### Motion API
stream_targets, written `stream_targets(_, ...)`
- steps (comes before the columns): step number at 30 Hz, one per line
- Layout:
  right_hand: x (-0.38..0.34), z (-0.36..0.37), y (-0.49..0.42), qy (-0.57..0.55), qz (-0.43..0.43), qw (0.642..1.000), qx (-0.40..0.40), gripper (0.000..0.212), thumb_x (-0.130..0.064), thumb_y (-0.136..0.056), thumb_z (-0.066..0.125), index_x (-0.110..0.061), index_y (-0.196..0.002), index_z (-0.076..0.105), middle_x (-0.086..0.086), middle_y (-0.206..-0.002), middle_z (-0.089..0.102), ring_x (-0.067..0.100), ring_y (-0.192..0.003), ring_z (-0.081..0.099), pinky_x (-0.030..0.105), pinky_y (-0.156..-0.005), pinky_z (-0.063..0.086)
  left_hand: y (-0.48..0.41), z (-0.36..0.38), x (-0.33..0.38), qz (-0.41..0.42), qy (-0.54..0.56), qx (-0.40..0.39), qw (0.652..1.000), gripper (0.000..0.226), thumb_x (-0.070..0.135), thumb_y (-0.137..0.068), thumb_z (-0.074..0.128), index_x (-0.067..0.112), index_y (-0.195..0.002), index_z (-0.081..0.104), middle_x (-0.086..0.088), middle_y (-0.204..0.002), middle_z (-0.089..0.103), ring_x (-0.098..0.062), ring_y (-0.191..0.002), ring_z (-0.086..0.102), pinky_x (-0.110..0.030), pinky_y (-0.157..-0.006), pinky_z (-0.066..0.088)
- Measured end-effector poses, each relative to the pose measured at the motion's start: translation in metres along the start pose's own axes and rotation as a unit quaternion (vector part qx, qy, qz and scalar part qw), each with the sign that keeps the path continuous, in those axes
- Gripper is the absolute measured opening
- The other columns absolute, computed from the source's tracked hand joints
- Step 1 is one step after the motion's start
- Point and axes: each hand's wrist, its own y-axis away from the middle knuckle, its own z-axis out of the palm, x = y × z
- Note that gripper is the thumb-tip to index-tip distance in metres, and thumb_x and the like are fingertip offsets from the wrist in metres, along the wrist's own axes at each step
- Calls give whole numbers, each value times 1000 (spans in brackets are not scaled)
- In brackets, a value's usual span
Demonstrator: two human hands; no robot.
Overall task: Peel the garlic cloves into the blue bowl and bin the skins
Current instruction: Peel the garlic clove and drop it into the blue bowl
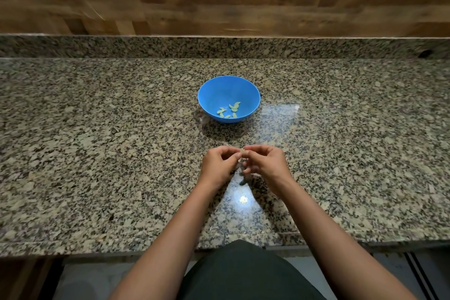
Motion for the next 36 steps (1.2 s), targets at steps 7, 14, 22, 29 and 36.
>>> stream_targets(7,-3,1,1,55,-50,997,-4,11,-5,-88,61,-7,-79,66,12,-68,68,19,-52,63,28,-51,54,-2,-1,4,-1,6,-7,1000,7,14,-84,69,13,-90,73,-6,-84,73,-20,-79,69,-40,-79,57)
stream_targets(14,-1,3,-6,69,-62,995,31,10,-3,-88,61,-4,-78,64,17,-67,64,17,-46,58,22,-44,49,-3,1,7,-3,24,-6,1000,13,13,-83,69,7,-94,73,-9,-84,72,-20,-76,68,-34,-73,58)
stream_targets(22,-2,4,-8,87,-47,995,9,11,-2,-91,55,8,-90,59,14,-66,63,17,-47,58,23,-47,51,-1,1,13,-84,216,-24,972,8,-2,-87,59,-4,-92,65,-2,-62,67,-8,-52,62,-18,-53,52)
stream_targets(29,6,0,-11,210,-35,977,0,9,-7,-89,56,-2,-83,60,14,-71,68,24,-56,65,41,-59,57,-6,-5,14,-119,292,-6,949,7,-1,-89,56,3,-85,60,-8,-70,64,-13,-58,60,-20,-56,53)
stream_targets(36,4,0,-11,262,-32,964,8,19,-16,-88,58,3,-85,58,17,-77,67,29,-63,66,45,-62,57,-9,-6,2,-60,119,-14,991,12,3,-90,59,10,-90,68,-10,-81,67,-12,-66,60,-22,-66,55)
